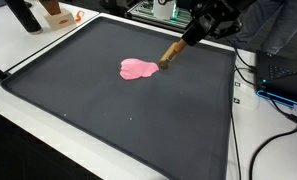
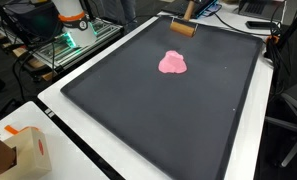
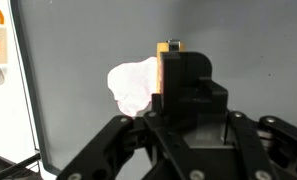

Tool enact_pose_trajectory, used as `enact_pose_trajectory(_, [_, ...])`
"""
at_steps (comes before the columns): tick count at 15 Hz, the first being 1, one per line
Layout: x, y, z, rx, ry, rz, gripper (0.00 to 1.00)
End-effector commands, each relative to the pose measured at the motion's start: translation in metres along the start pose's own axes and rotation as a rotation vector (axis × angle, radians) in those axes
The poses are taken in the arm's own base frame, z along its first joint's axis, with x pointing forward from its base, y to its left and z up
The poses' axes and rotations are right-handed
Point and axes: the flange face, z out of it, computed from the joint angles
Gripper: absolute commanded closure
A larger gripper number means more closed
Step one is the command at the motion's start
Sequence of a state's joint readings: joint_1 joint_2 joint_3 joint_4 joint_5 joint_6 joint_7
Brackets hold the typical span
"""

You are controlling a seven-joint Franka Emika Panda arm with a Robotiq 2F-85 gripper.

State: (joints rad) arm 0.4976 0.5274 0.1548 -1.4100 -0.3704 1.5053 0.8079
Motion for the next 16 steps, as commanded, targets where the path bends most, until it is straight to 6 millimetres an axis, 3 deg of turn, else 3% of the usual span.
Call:
enact_pose_trajectory(1, [0.002,-0.005,0.000,-0.053,0.005,0.055,0.77])
enact_pose_trajectory(9, [0.014,-0.007,0.007,-0.046,-0.008,0.123,0.77])
enact_pose_trajectory(16, [0.027,0.004,0.007,-0.018,-0.019,0.171,0.77])
